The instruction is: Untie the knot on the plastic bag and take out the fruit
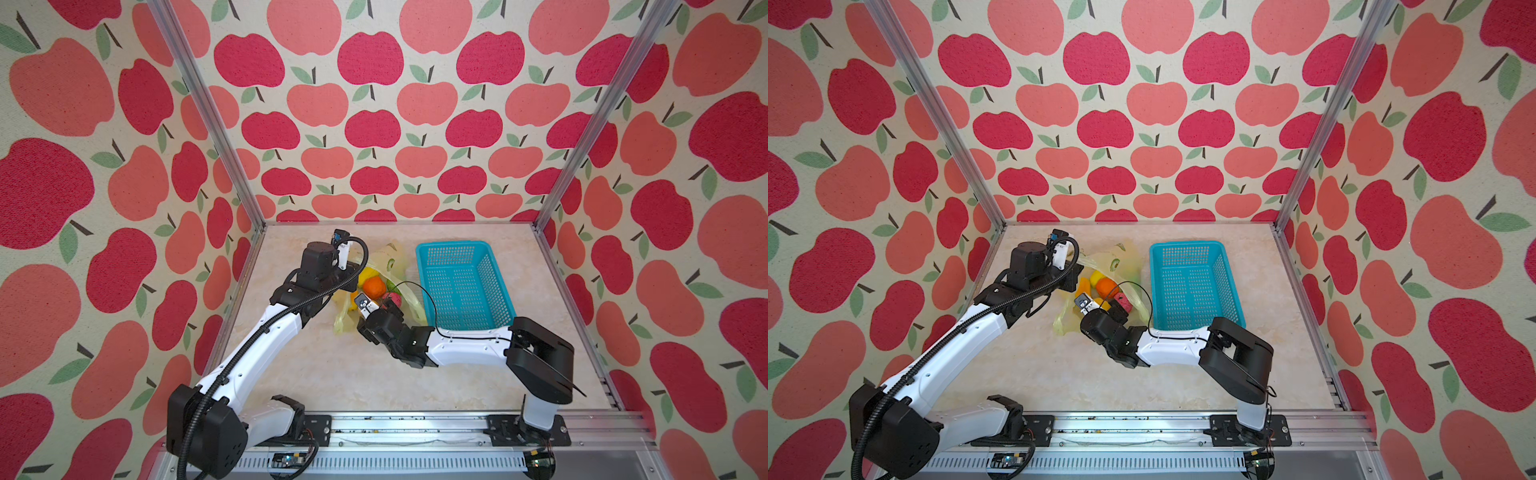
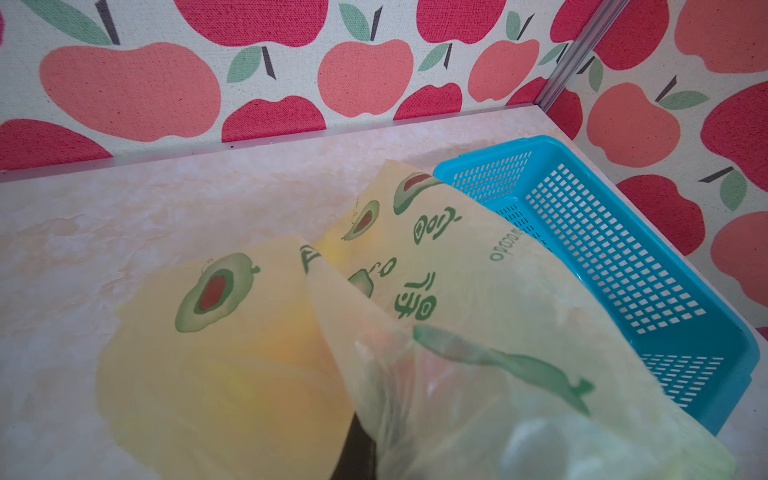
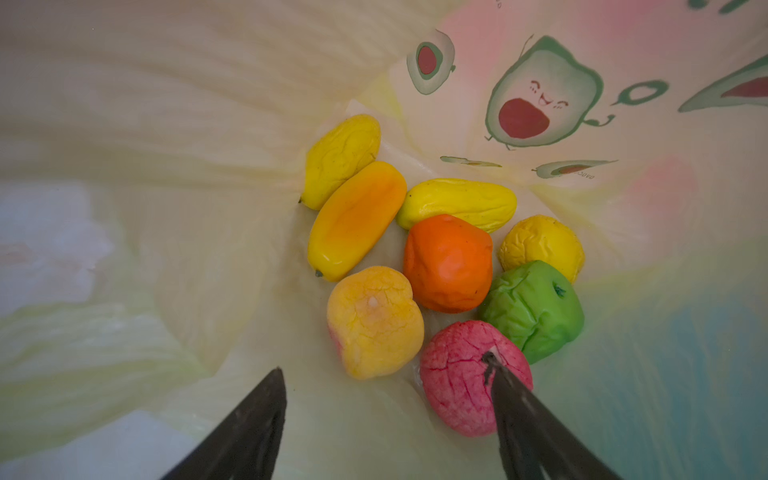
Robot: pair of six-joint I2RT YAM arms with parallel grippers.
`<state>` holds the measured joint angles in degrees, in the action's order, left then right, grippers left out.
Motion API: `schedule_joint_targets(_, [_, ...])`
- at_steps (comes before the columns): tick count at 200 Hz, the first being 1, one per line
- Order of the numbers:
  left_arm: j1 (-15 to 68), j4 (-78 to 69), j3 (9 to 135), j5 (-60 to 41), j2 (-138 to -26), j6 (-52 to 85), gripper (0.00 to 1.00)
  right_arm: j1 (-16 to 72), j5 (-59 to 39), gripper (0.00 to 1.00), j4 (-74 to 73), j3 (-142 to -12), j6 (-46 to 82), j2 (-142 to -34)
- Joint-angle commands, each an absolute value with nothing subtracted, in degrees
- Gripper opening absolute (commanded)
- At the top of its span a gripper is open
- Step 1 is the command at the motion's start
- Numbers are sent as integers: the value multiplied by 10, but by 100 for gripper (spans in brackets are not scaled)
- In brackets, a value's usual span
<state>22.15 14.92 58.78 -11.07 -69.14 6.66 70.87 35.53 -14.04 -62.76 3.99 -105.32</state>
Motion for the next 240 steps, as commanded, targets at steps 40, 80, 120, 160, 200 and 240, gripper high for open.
schedule_joint_targets(40, [214,151,587,-130,-677,80,0,647,261,95,-199,-656,109,-1112])
schedule_joint_targets(80, [214,145,582,-133,-675,82,0,634,237,98,-194,-667,130,-1145])
schedule_joint_targets(120, [213,143,584,-136,-675,82,0,631,223,99,-173,-690,131,-1176])
schedule_joint_targets(160, [212,146,590,-137,-688,82,0,621,215,99,-142,-722,134,-1208])
schedule_joint_targets(200, [212,145,590,-133,-690,81,0,623,210,91,-129,-717,142,-1201])
schedule_joint_targets(240, [210,153,597,-133,-693,79,0,648,259,95,-121,-682,121,-1164])
